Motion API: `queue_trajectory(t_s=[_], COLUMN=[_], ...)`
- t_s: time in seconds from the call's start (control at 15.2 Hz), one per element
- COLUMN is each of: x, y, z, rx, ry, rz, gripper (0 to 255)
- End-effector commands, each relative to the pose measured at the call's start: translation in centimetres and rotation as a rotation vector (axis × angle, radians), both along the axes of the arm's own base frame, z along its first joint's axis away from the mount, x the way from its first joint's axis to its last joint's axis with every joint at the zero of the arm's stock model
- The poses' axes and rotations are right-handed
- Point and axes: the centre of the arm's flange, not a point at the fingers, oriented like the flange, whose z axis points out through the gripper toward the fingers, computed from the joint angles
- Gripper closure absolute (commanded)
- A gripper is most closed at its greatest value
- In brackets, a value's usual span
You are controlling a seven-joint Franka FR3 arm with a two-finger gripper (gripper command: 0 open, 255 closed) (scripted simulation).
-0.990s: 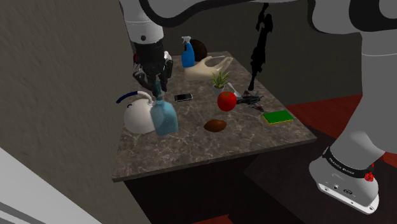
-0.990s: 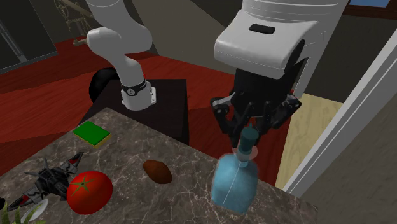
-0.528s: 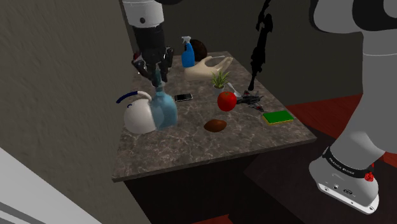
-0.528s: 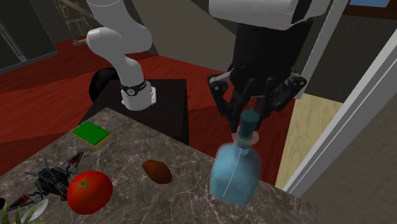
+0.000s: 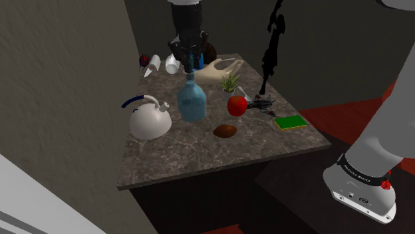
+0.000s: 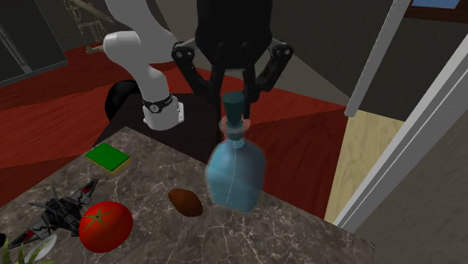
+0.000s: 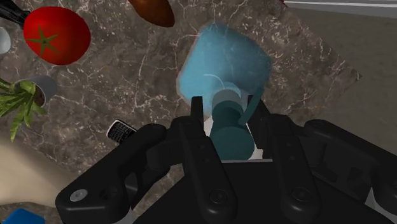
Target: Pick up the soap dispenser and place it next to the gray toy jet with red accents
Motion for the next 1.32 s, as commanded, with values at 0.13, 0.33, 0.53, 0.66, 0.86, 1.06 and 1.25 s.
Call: queue_trajectory(t_s=[0.13, 0.33, 0.53, 0.66, 0.86, 1.06, 1.25], x=[-1.9, -3.2, -4.4, -5.3, -6.6, -7.8, -9.1], y=[-4.8, -8.2, -11.6, -13.8, -17.2, -20.6, -24.0], z=[2.3, 3.9, 5.5, 6.6, 8.2, 9.8, 11.4], rx=[0.001, 0.001, 0.001, 0.001, 0.001, 0.001, 0.001], ry=[0.0, 0.0, 0.0, 0.0, 0.0, 0.0, 0.0], rz=[0.001, 0.001, 0.001, 0.001, 0.001, 0.001, 0.001], gripper=[255, 255, 255, 255, 255, 255, 255])
